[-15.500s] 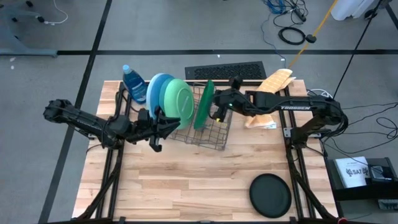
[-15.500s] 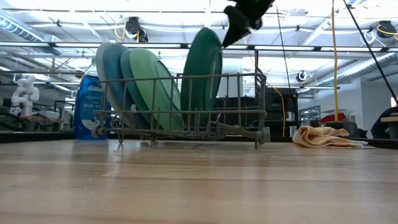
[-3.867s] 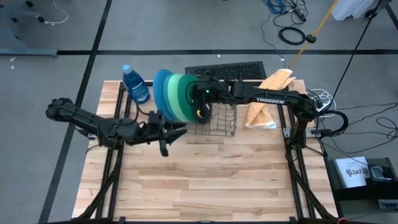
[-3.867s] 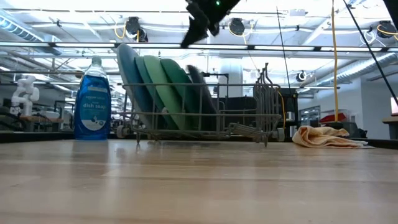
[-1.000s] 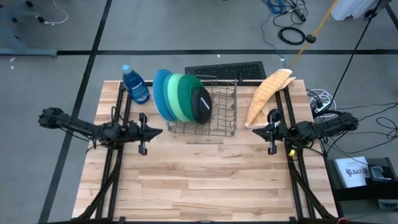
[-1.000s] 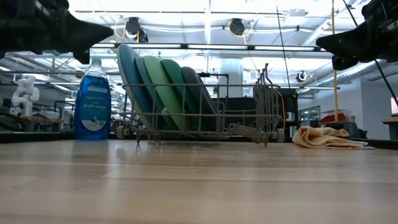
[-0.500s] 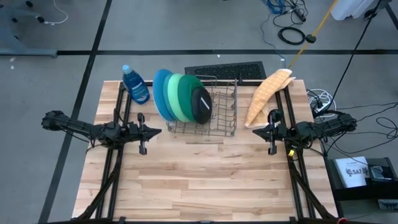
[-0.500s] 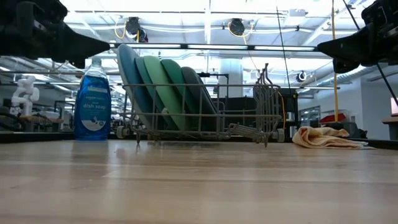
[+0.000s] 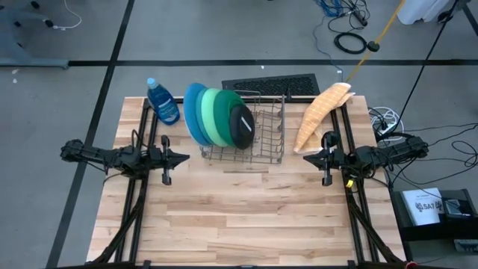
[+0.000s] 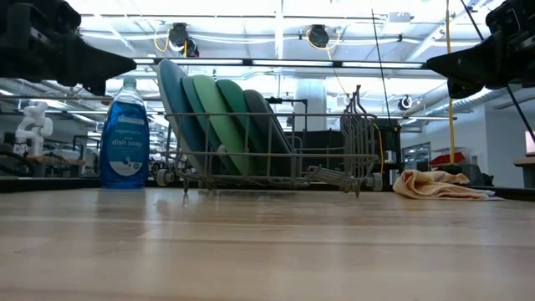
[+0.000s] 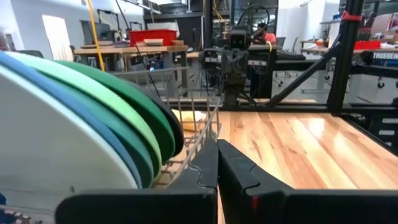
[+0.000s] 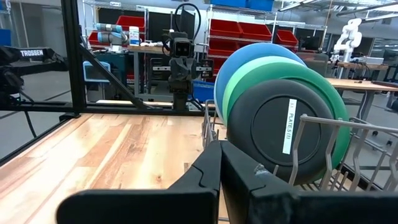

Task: Sort dishes
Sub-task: Return to Home Position

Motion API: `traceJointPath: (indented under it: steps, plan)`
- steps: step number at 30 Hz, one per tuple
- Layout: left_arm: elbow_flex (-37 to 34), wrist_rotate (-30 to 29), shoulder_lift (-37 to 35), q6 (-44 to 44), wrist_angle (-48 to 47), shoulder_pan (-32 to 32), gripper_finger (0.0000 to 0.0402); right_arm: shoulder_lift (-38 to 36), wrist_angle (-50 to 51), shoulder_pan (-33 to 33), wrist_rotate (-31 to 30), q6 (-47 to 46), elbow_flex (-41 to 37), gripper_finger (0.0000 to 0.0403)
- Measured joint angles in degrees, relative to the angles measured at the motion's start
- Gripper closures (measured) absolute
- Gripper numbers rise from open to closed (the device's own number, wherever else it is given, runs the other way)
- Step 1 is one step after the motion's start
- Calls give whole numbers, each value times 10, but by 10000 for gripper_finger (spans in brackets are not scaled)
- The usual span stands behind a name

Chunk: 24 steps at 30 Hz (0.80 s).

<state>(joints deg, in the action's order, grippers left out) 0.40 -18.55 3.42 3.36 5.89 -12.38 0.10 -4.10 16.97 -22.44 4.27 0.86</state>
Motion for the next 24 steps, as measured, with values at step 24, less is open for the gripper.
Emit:
traceJointPath:
  steps: [24]
  plan:
    - [0,2,-34,-8,-27,0,401,0,1,0,0,-11,0,403]
